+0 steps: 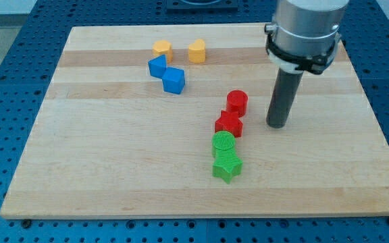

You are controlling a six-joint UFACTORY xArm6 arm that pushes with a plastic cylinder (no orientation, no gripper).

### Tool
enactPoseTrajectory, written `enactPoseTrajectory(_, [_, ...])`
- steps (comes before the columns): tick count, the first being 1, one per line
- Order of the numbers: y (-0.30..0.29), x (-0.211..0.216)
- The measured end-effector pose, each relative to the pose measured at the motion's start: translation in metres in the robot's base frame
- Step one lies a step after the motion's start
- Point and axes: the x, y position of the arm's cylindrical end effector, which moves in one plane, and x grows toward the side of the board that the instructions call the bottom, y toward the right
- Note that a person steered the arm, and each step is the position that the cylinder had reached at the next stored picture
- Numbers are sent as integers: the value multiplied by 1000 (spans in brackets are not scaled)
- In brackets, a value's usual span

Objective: Adjust red circle at the top of red star

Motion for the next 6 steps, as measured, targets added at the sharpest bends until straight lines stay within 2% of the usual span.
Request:
enactPoseTrajectory(4, [-59, -11])
enactPoseTrajectory(5, [-59, -11])
enactPoseTrajectory(6, [-31, -13])
